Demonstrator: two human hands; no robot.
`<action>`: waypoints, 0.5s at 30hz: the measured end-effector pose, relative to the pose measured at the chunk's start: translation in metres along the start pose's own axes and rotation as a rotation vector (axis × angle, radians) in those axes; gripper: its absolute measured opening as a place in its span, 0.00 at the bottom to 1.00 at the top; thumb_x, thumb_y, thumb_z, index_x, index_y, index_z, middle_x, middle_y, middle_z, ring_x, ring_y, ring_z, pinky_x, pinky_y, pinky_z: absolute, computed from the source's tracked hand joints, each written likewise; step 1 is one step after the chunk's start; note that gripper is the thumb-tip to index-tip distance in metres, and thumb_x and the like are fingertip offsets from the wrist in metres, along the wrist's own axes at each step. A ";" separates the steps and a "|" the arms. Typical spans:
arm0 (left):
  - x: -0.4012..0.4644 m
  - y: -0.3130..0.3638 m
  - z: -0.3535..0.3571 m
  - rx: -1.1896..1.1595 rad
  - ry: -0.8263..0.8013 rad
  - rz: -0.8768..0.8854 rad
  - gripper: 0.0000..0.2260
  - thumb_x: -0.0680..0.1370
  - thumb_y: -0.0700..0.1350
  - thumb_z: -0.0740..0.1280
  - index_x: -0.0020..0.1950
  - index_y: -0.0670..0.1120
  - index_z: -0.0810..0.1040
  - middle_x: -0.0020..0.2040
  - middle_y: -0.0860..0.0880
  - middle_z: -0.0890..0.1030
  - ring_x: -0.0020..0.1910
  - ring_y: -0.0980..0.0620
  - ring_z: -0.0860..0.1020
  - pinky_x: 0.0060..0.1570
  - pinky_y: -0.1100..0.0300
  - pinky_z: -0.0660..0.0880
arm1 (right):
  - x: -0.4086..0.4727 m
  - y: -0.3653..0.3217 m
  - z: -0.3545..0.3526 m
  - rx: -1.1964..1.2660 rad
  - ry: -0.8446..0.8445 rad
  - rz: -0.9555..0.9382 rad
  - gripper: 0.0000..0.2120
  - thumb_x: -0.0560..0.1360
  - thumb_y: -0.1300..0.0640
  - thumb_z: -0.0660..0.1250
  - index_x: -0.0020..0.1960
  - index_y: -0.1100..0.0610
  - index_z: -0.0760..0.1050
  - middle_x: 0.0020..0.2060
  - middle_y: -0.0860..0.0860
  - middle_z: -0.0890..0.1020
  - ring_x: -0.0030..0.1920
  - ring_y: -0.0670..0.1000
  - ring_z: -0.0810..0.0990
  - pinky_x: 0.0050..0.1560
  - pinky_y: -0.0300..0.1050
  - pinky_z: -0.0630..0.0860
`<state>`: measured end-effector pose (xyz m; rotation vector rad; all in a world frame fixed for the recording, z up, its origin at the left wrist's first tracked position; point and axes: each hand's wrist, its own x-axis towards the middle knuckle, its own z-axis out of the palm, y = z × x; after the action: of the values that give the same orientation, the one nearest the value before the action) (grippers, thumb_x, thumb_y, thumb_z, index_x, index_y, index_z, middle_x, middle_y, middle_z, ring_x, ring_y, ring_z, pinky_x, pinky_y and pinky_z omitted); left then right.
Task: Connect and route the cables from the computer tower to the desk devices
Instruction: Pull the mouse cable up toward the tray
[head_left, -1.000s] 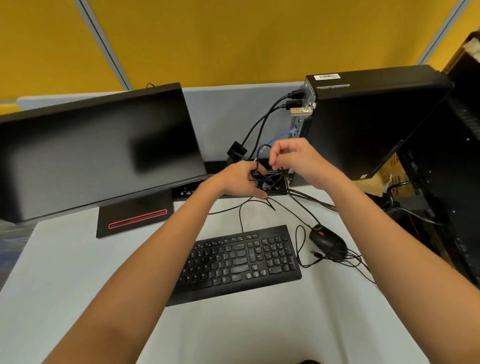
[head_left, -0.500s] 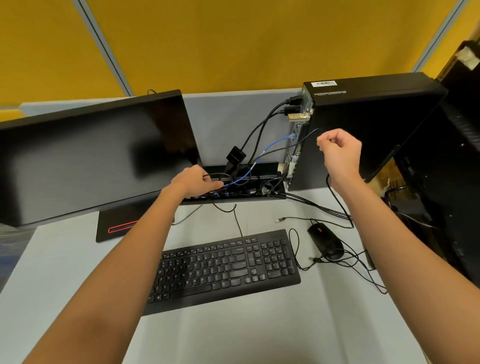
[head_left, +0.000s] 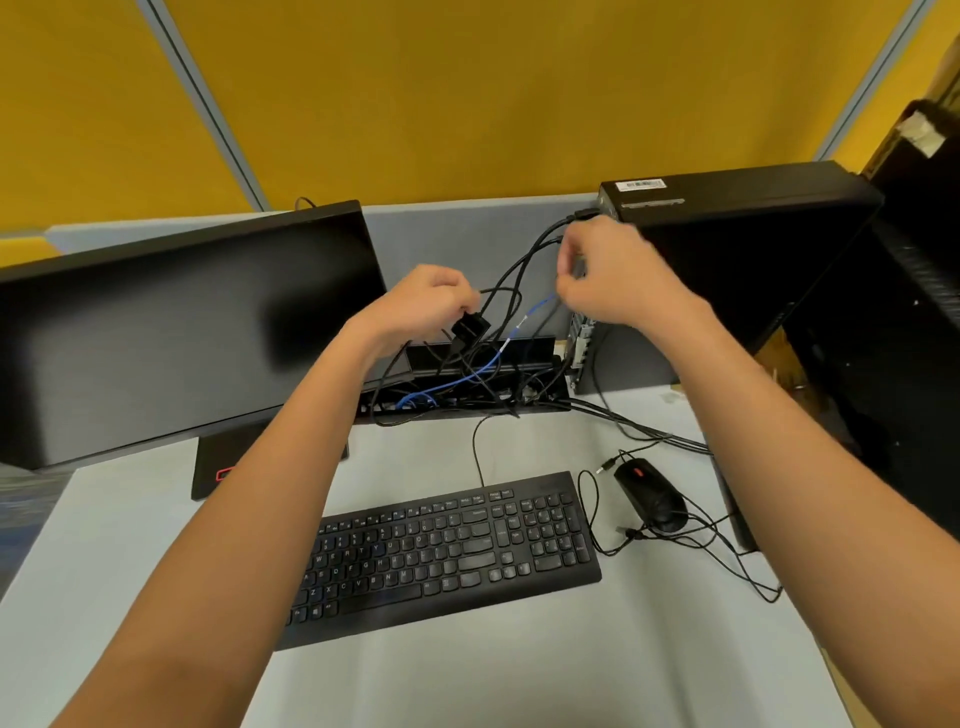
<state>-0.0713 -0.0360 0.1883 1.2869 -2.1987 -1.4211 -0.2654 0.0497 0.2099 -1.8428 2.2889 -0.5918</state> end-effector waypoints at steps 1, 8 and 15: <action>-0.001 0.004 0.000 0.012 -0.015 0.015 0.10 0.79 0.45 0.62 0.39 0.46 0.74 0.31 0.51 0.68 0.28 0.55 0.63 0.28 0.64 0.62 | -0.003 0.000 0.006 -0.075 -0.010 -0.014 0.05 0.72 0.58 0.65 0.47 0.56 0.70 0.53 0.54 0.74 0.49 0.57 0.75 0.49 0.50 0.71; -0.001 0.009 0.021 -0.578 0.105 -0.084 0.09 0.81 0.40 0.60 0.43 0.41 0.75 0.32 0.48 0.71 0.29 0.56 0.69 0.27 0.67 0.72 | -0.024 -0.026 0.047 0.439 -0.194 -0.270 0.22 0.72 0.56 0.68 0.61 0.54 0.63 0.60 0.55 0.71 0.57 0.60 0.75 0.57 0.59 0.73; 0.002 0.006 0.021 -1.062 0.245 0.018 0.04 0.80 0.39 0.62 0.52 0.43 0.77 0.51 0.49 0.78 0.51 0.55 0.76 0.47 0.64 0.77 | -0.035 -0.041 0.056 0.948 -0.517 -0.027 0.18 0.81 0.50 0.60 0.69 0.53 0.64 0.54 0.53 0.81 0.51 0.49 0.83 0.58 0.49 0.78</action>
<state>-0.0879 -0.0235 0.1823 0.9285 -0.9747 -1.8653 -0.2000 0.0642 0.1701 -1.3208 1.2893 -0.8682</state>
